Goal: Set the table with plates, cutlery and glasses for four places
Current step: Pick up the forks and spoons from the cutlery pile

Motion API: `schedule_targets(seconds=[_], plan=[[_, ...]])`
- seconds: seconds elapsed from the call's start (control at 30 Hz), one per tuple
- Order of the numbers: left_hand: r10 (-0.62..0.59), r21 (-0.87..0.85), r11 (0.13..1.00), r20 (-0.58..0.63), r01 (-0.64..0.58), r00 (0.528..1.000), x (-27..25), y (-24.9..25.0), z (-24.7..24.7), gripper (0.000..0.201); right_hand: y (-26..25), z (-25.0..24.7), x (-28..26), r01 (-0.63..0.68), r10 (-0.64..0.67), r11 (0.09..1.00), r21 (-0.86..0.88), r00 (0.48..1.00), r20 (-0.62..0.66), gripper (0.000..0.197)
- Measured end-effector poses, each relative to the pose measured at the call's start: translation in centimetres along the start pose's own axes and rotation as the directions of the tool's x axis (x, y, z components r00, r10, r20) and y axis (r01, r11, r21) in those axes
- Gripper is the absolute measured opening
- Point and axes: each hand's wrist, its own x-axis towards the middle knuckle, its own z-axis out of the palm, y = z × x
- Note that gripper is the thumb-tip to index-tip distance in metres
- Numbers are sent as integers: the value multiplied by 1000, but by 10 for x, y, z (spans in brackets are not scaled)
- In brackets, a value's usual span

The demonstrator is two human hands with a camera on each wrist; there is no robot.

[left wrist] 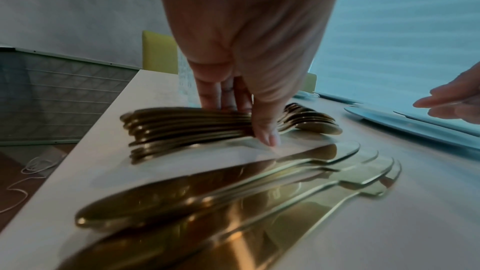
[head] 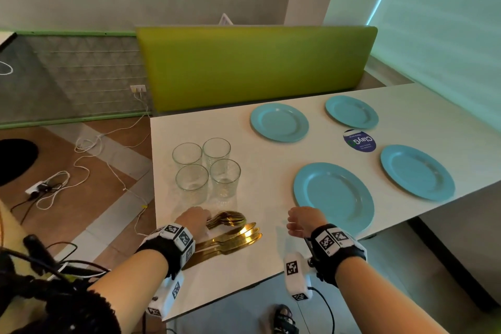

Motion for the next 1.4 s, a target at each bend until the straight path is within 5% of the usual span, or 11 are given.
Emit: schedule_targets(seconds=[0.43,0.6,0.7,0.83,1.17,1.4], plan=[[-26,30,999,64,24,998,12,7,-2,36,2,-3,-13,43,-42,999,16,999,-27,20],[60,-163,985,38,-53,997,15,35,-23,30,-2,-6,-22,89,-89,996,5,996,-15,13],[114,-462,883,45,-81,992,22,57,-30,16,-8,-5,-35,148,-146,988,-44,988,50,10],[196,-770,638,163,0,967,24,91,-32,7,-19,-4,-48,257,-242,961,-102,960,143,15],[323,-843,537,173,-30,930,43,156,-36,14,-33,-42,-34,288,-286,957,-42,957,55,22],[294,-885,464,178,22,939,69,196,-29,9,-43,-75,-4,269,-269,963,-27,963,13,17]])
